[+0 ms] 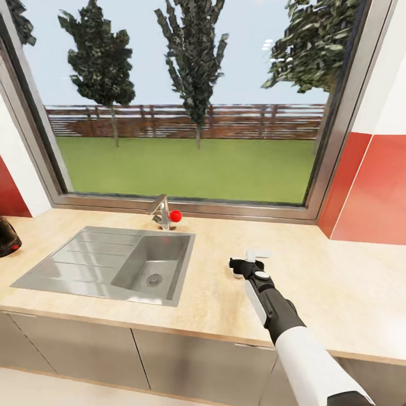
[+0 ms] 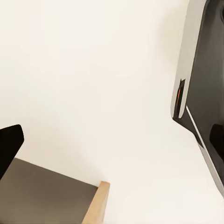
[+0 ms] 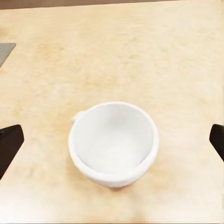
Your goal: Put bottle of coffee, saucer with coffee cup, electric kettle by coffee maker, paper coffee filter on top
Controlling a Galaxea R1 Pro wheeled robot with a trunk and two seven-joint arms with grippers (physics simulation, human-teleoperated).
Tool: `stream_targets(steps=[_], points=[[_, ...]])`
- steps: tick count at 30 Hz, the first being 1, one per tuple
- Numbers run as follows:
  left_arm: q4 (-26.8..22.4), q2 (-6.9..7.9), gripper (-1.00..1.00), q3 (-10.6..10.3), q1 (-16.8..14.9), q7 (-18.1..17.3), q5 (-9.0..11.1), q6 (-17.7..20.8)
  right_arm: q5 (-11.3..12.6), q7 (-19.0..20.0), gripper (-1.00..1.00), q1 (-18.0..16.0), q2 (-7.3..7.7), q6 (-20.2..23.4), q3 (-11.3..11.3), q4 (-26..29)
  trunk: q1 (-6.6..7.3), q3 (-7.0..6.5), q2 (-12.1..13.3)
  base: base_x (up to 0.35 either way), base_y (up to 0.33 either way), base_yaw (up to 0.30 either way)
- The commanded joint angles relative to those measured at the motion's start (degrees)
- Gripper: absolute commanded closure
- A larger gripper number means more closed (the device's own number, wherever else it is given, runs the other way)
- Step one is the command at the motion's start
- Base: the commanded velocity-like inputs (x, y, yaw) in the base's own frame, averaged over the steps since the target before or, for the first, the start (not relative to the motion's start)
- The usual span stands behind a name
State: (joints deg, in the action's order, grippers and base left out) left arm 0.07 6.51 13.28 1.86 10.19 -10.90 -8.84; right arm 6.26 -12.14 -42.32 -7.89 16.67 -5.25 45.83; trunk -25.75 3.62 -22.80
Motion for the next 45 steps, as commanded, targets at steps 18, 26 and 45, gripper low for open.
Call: stream_targets(steps=[18, 26, 45], points=[[0.0, -0.01, -1.00, 0.4, 0.0, 0.2, -0.6, -0.1, 0.6, -0.5, -1.00, 0.0, 1.56, 0.2, 0.0, -2.5, -0.04, 0.12, -0.1, 0.057, -0.024, 0.001], [0.1, -0.01, -1.00, 0.3, 0.0, 0.2, -0.6, -0.6, 0.5, -0.6, -1.00, 0.0, 1.56, 0.2, 0.1, -2.7, -0.04, 0.12, -0.1, 0.161, -0.081, 0.000], [0.1, -0.09, -1.00, 0.3, 0.0, 0.2, -0.6, -0.6, 0.6, -0.6, -1.00, 0.0, 1.91, 0.1, 0.0, -7.2, -0.04, 0.12, -0.1, 0.021, -0.005, 0.000]])
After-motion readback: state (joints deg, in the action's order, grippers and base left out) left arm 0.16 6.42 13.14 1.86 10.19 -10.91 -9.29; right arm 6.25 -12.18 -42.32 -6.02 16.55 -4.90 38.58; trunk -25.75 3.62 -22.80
